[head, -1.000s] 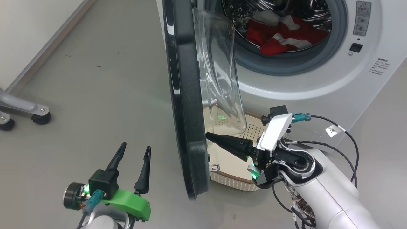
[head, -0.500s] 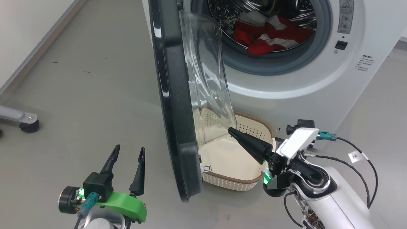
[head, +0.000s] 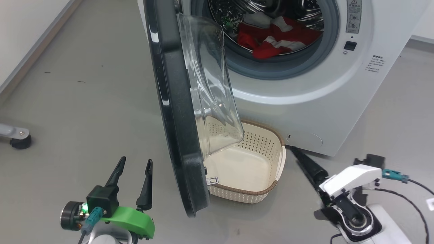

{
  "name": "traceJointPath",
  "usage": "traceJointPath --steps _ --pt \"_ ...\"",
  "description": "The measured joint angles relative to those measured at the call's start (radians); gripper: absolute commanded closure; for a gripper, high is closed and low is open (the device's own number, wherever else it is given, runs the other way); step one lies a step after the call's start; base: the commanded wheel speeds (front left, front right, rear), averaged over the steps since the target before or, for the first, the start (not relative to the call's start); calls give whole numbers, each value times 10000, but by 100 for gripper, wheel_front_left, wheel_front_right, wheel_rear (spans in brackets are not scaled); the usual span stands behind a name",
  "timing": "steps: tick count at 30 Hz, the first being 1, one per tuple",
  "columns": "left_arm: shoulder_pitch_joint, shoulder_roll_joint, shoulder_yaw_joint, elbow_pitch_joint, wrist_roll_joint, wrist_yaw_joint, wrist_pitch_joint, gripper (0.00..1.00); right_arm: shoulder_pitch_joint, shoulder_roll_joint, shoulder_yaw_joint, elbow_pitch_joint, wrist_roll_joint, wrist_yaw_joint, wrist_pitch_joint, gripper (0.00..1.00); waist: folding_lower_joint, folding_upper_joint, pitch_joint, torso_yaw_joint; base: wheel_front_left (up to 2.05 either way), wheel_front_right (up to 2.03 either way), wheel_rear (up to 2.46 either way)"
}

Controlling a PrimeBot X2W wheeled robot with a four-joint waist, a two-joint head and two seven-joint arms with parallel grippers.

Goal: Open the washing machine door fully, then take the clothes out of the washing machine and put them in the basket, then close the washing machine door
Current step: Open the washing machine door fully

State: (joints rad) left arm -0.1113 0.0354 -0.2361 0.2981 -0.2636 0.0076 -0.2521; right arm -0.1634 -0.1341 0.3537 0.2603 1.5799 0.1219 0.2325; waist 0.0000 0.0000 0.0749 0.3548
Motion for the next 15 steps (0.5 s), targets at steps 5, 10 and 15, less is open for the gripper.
traceJointPath --steps 5,10,15 --pt "8 -2 -4 -2 0 0 0 0 43 -723 -65 -36 -2232 0 -1684 0 0 0 15 -53 0 0 0" --pt "8 -2 -2 -2 2 0 0 0 35 -1083 44 25 -4311 0 -3540 0 0 0 26 -89 0 0 0" --pt "8 -4 -8 19 2 0 0 0 -72 -1914 115 380 -6982 -136 -5524 0 0 0 1 -101 0 0 0"
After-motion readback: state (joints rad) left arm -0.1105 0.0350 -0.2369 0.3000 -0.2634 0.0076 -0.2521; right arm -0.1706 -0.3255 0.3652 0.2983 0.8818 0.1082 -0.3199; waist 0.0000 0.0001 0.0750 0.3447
